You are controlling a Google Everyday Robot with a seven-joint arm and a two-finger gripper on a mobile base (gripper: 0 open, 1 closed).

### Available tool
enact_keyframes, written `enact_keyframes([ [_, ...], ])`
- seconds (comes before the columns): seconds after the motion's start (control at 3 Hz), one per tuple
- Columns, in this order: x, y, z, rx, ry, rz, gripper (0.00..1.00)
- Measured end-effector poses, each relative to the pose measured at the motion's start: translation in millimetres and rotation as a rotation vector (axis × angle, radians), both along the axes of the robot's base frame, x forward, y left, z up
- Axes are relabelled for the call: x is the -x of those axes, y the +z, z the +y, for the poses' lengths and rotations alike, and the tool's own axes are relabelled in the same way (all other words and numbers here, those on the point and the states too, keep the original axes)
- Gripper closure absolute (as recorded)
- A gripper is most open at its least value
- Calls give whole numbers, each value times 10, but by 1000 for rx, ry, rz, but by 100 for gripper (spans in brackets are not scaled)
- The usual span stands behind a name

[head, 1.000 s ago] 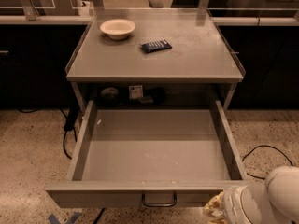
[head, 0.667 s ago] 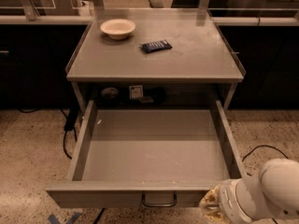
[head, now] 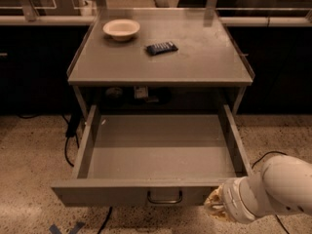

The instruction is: Close top drawer

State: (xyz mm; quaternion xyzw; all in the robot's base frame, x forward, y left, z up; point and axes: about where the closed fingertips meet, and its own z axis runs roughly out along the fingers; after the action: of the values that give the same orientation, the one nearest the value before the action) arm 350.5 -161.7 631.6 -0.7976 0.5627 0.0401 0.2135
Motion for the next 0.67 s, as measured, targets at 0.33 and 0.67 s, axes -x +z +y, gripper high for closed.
enact_keyframes([
  [0.33,-210,35,28,39,27,-38,100],
  [0.67,-273,52,46,59,39,-57,100],
])
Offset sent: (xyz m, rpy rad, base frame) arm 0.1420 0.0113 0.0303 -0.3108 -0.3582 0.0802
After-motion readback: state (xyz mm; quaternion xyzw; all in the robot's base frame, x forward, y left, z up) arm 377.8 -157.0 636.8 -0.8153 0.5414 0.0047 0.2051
